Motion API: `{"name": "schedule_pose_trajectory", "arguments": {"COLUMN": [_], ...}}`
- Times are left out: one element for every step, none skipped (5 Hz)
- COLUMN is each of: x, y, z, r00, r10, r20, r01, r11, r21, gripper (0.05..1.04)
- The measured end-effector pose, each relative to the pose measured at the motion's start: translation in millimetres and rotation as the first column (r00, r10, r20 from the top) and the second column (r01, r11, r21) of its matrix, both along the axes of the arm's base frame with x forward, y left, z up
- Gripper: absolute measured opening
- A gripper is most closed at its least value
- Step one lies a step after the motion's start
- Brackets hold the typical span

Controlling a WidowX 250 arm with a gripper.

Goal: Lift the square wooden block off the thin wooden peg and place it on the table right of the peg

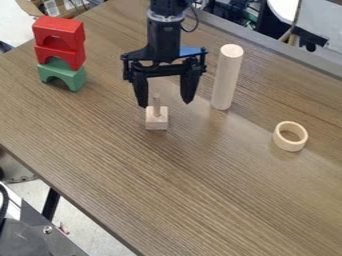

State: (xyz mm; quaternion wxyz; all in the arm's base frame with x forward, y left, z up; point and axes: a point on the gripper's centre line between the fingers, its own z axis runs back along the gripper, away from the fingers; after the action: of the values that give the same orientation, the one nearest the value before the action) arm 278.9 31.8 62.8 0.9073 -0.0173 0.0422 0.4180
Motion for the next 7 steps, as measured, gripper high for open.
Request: {"name": "schedule_pose_trajectory", "arguments": {"x": [-4.9, -6.3, -8.5, -12.2, -14.0, -12.9, -13.6], "y": [2.0, 8.7, 11.4, 13.1, 11.6, 11.2, 11.9], "z": [-4.5, -5.4, -11.1, -16.2, -23.0, -25.3, -29.1], "r00": [0.999, 0.998, 0.997, 0.996, 0.996, 0.997, 0.998], "r10": [-0.034, -0.039, -0.038, -0.034, -0.032, -0.041, -0.037], "r20": [-0.039, -0.046, -0.067, -0.079, -0.079, -0.066, -0.058], "r01": [0.034, 0.040, 0.039, 0.035, 0.031, 0.039, 0.034], "r11": [0.999, 0.999, 0.999, 0.999, 0.999, 0.999, 0.998], "r21": [0.002, 0.015, 0.018, 0.014, -0.014, -0.031, -0.048], "gripper": [1.000, 1.000, 1.000, 1.000, 1.000, 1.000, 1.000]}}
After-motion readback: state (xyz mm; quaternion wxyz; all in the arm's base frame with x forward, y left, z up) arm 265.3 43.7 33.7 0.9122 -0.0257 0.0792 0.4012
